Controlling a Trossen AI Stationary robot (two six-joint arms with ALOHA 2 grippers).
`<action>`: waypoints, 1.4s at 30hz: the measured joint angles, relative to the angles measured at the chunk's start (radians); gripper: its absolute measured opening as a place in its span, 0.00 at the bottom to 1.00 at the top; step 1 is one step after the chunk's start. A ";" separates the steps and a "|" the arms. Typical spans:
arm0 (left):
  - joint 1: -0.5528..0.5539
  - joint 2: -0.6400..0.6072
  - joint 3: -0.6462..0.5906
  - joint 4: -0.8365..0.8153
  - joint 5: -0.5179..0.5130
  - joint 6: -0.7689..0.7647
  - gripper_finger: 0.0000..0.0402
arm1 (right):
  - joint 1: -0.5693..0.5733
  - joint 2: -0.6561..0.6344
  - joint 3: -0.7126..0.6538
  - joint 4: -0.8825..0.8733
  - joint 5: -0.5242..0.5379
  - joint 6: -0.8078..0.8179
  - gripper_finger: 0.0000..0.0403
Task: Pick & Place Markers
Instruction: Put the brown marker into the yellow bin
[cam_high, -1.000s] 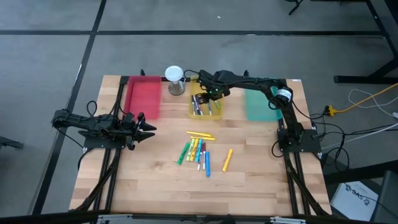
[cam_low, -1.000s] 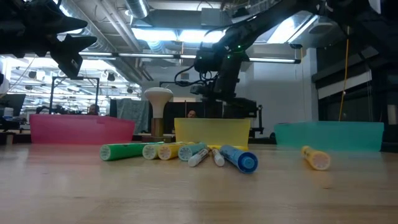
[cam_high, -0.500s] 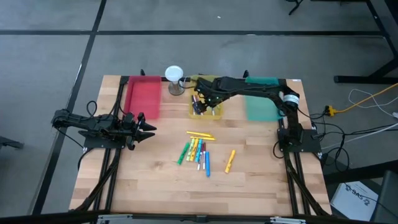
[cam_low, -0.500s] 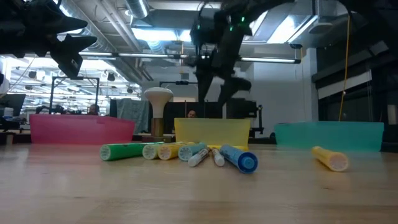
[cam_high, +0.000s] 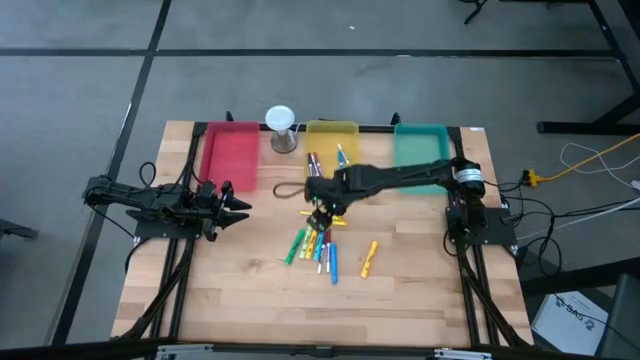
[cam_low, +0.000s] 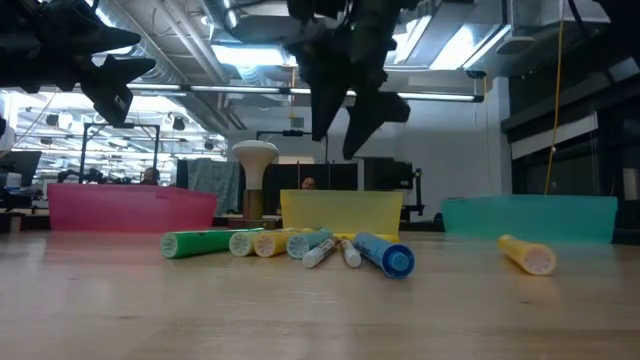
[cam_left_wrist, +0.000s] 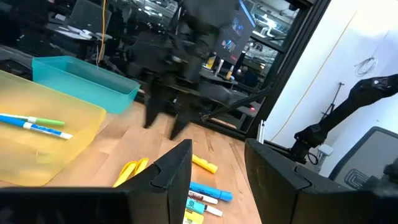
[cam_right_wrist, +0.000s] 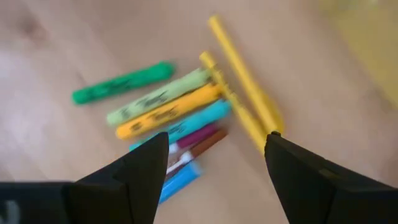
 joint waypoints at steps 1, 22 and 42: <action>0.000 0.000 0.000 0.000 0.000 0.000 0.36 | 0.017 0.000 0.000 0.000 0.000 0.003 0.64; 0.000 0.000 0.000 0.000 0.000 0.000 0.36 | 0.206 0.043 -0.001 0.011 -0.090 0.486 0.64; 0.000 0.000 0.000 0.000 0.000 0.000 0.36 | 0.152 0.120 0.036 -0.069 0.008 0.455 0.64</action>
